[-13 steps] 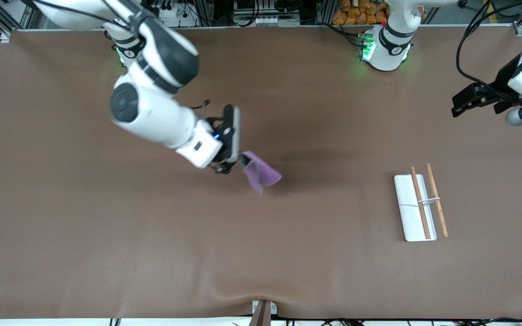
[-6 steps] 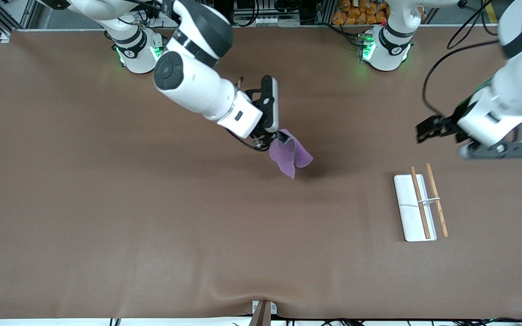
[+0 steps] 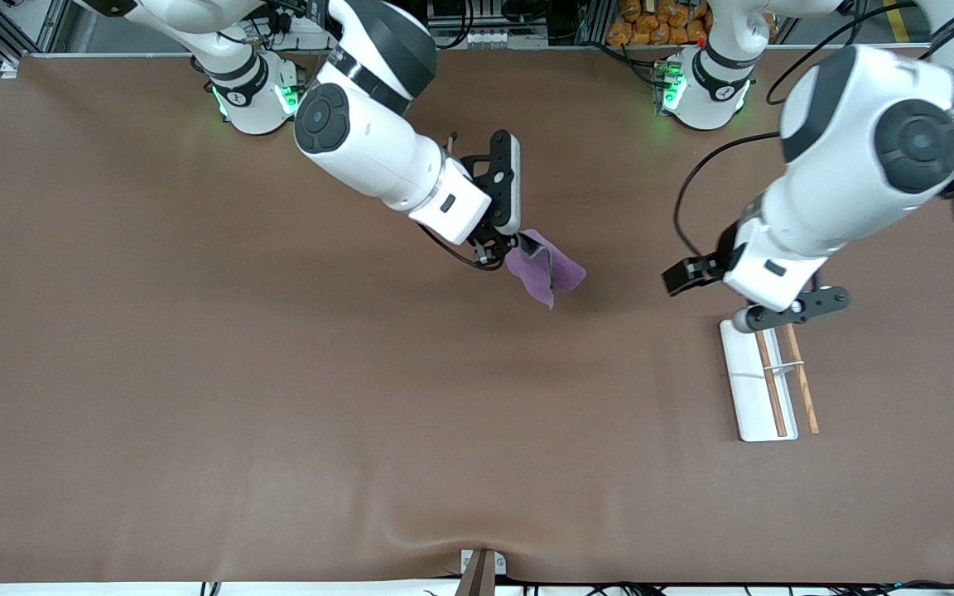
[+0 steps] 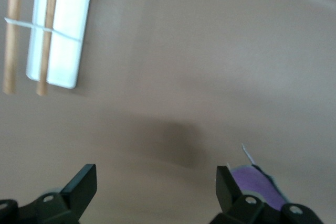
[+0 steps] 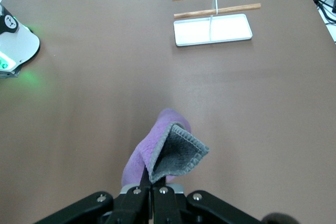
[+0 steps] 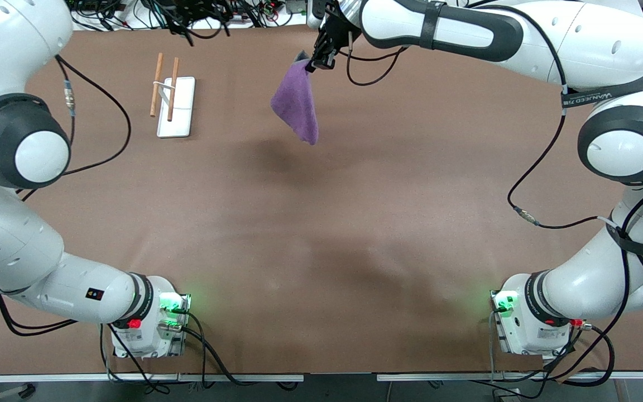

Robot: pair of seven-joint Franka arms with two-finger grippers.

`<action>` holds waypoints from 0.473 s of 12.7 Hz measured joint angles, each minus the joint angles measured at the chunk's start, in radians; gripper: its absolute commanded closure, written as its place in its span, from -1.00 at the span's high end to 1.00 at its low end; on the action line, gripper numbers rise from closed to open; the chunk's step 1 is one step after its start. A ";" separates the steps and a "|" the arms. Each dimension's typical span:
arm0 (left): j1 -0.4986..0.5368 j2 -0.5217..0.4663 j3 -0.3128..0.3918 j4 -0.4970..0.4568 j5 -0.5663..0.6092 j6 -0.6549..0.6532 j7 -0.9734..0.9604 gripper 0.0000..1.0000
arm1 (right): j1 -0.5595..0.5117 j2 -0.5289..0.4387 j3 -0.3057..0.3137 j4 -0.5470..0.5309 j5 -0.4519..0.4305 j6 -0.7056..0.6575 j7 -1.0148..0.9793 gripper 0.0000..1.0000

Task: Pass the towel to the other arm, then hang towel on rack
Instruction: 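Reach the left gripper to the hanging towel below the right gripper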

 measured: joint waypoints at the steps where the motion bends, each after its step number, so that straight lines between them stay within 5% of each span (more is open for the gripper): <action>1: -0.011 0.004 0.000 0.001 -0.029 0.012 -0.069 1.00 | -0.001 0.000 0.000 0.000 0.001 0.000 0.015 -1.00; 6: -0.037 0.055 0.000 0.006 -0.085 0.089 -0.229 1.00 | 0.002 0.000 0.001 0.000 0.001 -0.003 0.056 -1.00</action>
